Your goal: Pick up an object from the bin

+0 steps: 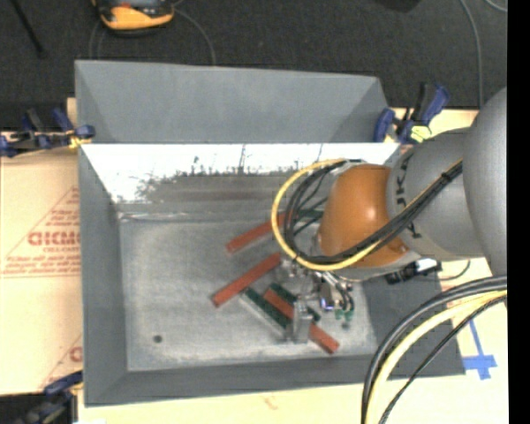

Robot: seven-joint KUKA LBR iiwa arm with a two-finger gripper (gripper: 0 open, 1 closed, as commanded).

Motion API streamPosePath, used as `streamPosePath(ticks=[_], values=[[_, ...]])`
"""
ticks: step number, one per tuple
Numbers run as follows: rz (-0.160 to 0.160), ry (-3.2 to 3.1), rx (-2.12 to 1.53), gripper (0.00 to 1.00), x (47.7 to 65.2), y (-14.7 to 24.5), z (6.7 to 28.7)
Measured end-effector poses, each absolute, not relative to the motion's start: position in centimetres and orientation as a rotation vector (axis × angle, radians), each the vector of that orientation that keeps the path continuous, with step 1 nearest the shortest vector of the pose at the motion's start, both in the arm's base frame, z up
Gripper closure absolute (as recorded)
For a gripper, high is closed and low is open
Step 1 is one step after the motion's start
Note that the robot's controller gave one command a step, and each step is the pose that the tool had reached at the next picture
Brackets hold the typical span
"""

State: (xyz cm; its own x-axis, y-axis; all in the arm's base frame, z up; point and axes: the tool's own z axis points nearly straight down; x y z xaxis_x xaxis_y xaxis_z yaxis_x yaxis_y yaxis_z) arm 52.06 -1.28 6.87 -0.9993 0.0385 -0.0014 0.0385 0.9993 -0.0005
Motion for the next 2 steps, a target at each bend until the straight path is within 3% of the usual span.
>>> streamPosePath(ticks=[1,2], values=[[0.000,3.008,0.859,1.00,49.22,0.57,7.39],[0.000,3.009,0.858,1.00,49.23,0.56,7.39]])
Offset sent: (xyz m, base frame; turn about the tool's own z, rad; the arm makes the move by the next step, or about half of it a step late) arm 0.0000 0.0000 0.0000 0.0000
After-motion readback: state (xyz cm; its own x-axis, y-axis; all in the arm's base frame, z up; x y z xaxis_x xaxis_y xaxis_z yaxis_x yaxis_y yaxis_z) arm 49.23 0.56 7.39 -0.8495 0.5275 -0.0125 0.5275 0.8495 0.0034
